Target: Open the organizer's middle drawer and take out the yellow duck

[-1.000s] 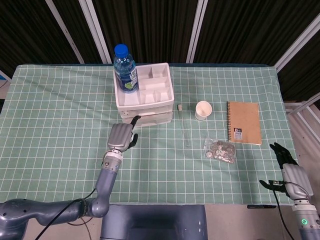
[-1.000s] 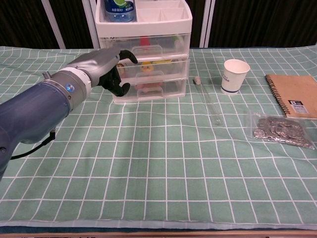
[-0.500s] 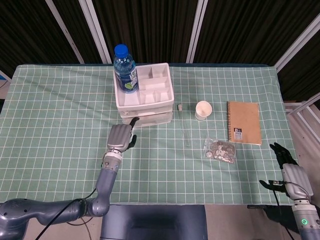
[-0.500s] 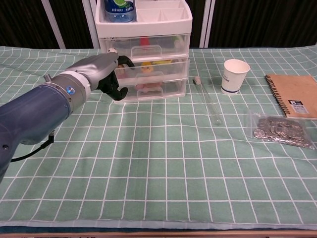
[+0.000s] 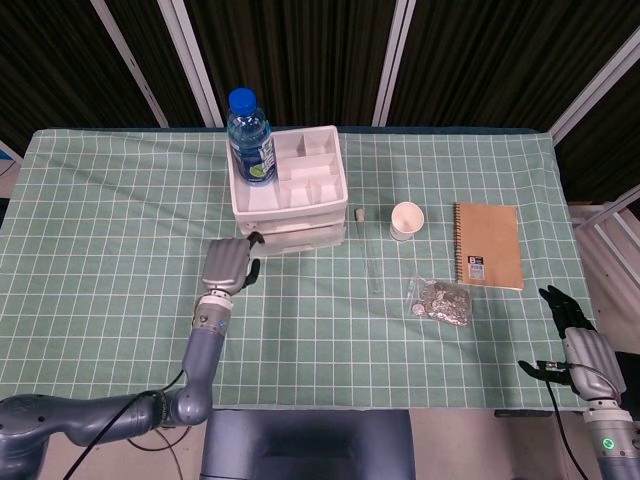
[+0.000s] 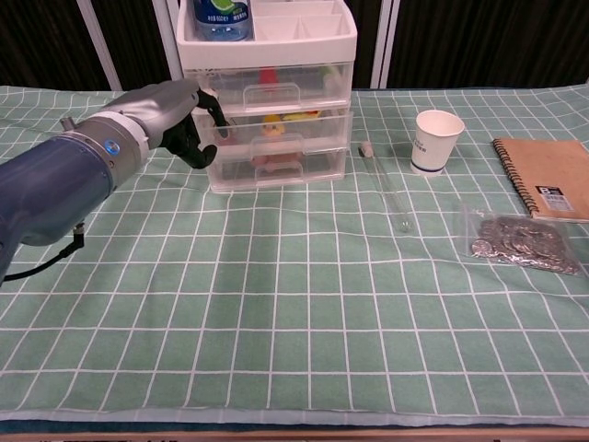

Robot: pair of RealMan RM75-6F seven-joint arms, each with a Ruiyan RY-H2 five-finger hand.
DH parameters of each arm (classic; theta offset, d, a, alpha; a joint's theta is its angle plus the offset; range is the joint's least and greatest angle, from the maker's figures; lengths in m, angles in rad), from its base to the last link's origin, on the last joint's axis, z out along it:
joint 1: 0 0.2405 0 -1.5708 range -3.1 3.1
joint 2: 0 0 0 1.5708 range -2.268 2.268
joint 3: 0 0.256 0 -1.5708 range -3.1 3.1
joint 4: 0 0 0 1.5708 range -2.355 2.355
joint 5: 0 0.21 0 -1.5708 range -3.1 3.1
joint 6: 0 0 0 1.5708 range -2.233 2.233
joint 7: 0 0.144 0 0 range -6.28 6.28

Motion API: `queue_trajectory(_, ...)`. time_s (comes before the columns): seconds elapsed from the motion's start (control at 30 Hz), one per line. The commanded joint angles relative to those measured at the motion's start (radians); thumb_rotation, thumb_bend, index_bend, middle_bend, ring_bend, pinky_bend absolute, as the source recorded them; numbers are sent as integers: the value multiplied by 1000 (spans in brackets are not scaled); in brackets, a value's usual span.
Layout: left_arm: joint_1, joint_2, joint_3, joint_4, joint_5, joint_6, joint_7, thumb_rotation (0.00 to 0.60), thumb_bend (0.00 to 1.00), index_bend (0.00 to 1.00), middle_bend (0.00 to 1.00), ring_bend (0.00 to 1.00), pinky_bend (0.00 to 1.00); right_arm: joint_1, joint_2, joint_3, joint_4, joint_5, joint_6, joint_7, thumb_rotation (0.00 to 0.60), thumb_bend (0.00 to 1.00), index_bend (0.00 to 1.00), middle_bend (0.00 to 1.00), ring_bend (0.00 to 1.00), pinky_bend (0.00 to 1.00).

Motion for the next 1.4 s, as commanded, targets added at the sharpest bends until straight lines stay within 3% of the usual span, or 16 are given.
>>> queue_trajectory(0.03, 4, 12, 1, -6, -8, 2, 4, 600, 468, 349, 995, 1000, 1000, 0, 0, 0, -1, 1, 0, 0, 600, 77, 0, 0, 0, 229)
queue_trajectory(0.8, 22, 66, 22, -32, -47, 8, 18, 600, 467, 366, 995, 1000, 1000, 0, 1, 1, -3, 5, -2, 2, 600, 77, 0, 0, 0, 229)
queue_trajectory(1.4, 55, 128, 78, -174, -34, 22, 10, 600, 467, 378, 995, 1000, 1000, -1, 1, 1, -4, 4, -1, 3, 600, 77, 0, 0, 0, 229)
